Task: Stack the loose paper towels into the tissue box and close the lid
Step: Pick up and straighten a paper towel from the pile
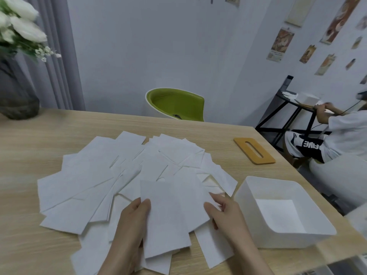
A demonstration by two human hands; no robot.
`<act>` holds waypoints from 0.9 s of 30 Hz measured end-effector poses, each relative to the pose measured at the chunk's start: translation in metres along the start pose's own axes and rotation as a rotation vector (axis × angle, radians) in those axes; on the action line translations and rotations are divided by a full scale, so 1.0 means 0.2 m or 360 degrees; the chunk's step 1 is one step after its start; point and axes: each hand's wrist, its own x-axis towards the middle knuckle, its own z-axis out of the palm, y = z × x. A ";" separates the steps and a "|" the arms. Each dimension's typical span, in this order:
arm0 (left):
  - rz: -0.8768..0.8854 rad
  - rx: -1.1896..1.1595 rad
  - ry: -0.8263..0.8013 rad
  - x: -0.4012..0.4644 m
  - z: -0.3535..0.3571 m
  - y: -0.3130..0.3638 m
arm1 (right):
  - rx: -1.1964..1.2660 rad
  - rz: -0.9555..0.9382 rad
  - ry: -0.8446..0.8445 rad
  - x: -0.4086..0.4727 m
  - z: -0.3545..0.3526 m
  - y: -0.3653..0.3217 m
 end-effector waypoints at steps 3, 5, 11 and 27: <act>-0.0029 0.0002 0.0004 0.00 0.01 0.00 | 0.0049 0.0077 0.0044 0.01 0.00 0.01; -0.0023 0.0011 0.0004 0.00 0.01 0.00 | -0.0041 0.0086 0.0095 0.02 0.00 0.02; -0.0013 0.0011 0.0049 0.00 0.01 0.01 | -0.0039 0.0070 0.0262 0.02 0.01 0.03; 0.0028 0.0002 0.0041 0.02 0.03 -0.01 | 0.0625 0.0402 0.0016 -0.12 0.13 0.00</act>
